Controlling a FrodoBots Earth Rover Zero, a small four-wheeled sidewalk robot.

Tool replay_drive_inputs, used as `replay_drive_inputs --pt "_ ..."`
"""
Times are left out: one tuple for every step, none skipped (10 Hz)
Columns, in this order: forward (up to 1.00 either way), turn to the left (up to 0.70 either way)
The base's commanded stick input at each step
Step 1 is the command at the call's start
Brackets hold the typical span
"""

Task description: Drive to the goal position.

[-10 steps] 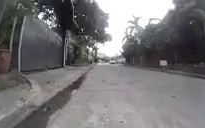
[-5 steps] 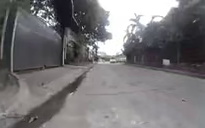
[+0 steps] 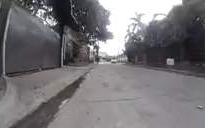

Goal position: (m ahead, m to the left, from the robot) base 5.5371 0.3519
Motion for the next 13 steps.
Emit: replay_drive_inputs --pt "0.70 0.00" --pt "0.70 0.00" --pt "0.70 0.00" --pt "0.70 0.00" --pt "0.70 0.00" --pt "0.70 0.00" --pt "0.70 0.00" --pt "0.70 0.00" --pt "0.70 0.00" --pt "0.70 0.00" --pt "0.70 0.00" --pt "0.70 0.00" --pt "0.70 0.00"
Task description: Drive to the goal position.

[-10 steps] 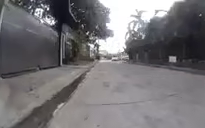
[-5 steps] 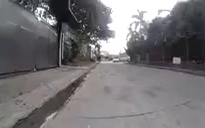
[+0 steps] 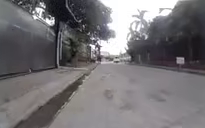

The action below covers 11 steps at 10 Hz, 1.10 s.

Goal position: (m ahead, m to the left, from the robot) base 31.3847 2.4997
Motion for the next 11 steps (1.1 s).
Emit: replay_drive_inputs --pt "0.70 0.00" --pt "0.70 0.00" --pt "0.70 0.00" --pt "0.70 0.00" --pt "0.70 0.00" --pt "0.70 0.00" --pt "0.70 0.00" --pt "0.70 0.00" --pt "0.70 0.00" --pt "0.70 0.00" --pt "0.70 0.00"
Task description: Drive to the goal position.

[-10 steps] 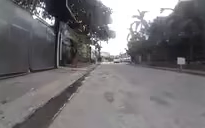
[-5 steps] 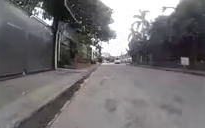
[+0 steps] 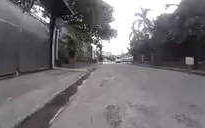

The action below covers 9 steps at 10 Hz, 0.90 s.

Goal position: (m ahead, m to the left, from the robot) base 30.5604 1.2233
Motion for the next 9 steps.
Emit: replay_drive_inputs --pt "0.70 0.00" --pt "0.70 0.00" --pt "0.70 0.00" --pt "0.70 0.00" --pt "0.70 0.00" --pt "0.70 0.00" --pt "0.70 0.00" --pt "0.70 0.00" --pt "0.70 0.00"
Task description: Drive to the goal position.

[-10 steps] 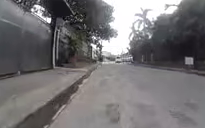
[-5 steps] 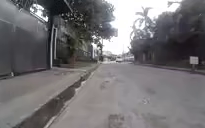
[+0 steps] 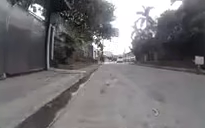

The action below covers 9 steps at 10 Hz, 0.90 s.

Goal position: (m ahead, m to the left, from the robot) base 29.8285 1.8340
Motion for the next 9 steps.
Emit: replay_drive_inputs --pt "0.70 0.00" --pt "0.70 0.00" --pt "0.70 0.00" --pt "0.70 0.00" --pt "0.70 0.00" --pt "0.70 0.00" --pt "0.70 0.00" --pt "0.70 0.00" --pt "0.70 0.00"
